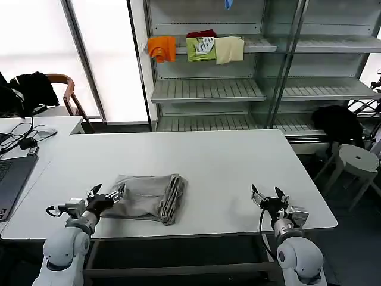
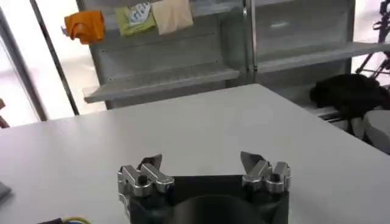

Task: Fold and organize the clothes.

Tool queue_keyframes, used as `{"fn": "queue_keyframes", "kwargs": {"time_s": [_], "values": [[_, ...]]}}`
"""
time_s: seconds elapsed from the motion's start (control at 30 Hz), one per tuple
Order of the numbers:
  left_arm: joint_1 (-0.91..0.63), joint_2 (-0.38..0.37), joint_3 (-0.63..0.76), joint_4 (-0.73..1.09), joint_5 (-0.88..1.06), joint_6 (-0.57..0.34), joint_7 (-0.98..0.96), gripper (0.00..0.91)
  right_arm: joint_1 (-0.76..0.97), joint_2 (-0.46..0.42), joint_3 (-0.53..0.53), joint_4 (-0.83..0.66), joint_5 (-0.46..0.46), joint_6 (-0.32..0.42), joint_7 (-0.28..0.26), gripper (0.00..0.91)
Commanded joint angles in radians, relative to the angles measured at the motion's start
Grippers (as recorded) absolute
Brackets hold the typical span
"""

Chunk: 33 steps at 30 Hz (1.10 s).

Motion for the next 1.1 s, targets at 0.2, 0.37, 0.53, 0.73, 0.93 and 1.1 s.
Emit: {"fn": "queue_keyframes", "kwargs": {"time_s": [0.2,0.37,0.53,0.73,0.93,1.1], "values": [[0.012,-0.008,-0.009,0.045,-0.053,0.013,0.009,0.453,-0.003,-0.001,0.001,0.006,-0.001,0.002,0.001,0.907],[0.014,-0.013,-0.005,0.06,-0.075,0.013,0.004,0.353,-0.005,-0.003,0.004,0.007,-0.001,0.004,0.001,0.907],[0.016,-0.017,-0.002,0.071,-0.099,0.014,0.001,0.343,-0.009,-0.008,0.008,0.006,0.0,0.007,0.0,0.907],[0.019,-0.02,0.001,0.06,-0.129,0.013,0.007,0.02,-0.006,-0.008,0.008,0.008,0.001,0.008,0.002,0.907],[0.023,-0.023,0.001,0.047,-0.148,0.001,0.009,0.01,-0.007,-0.006,0.009,0.014,0.001,0.008,0.004,0.907],[0.025,-0.019,-0.012,0.029,-0.054,-0.073,0.005,0.01,-0.012,-0.007,0.012,0.018,0.001,0.008,0.006,0.907]]}}
